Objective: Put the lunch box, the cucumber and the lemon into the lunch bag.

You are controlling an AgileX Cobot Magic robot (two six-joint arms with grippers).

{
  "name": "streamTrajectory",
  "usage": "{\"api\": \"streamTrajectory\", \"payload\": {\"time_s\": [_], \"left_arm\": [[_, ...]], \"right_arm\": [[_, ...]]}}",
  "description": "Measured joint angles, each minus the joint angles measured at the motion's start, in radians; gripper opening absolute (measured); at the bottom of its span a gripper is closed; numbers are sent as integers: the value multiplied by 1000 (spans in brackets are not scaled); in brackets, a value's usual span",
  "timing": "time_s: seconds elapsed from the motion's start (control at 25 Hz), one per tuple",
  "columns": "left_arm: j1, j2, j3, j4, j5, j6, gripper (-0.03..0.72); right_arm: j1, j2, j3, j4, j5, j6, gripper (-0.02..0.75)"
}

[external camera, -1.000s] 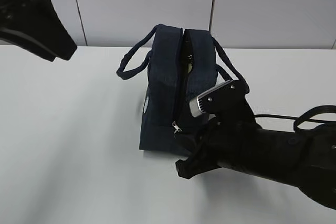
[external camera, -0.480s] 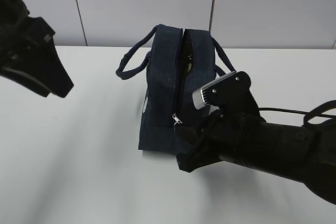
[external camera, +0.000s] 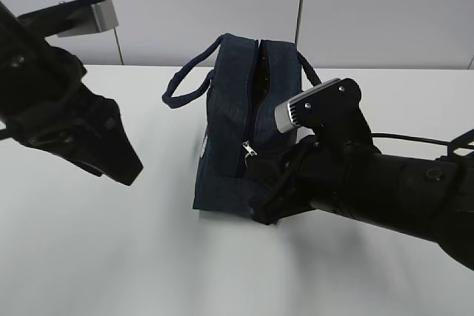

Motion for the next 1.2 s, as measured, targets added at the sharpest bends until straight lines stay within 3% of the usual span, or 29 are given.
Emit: {"api": "streamTrajectory", "payload": {"time_s": [0.36, 0.8, 1.2], "left_arm": [[-120, 97, 24, 0, -241, 65, 353], [-128, 197, 25, -2, -430, 175, 353], [-128, 264, 25, -48, -489, 228, 353]], "right_arm": [[0, -37, 0, 0, 8, 0, 0], [0, -58, 0, 2, 10, 0, 0], [0, -58, 0, 17, 10, 0, 0]]}}
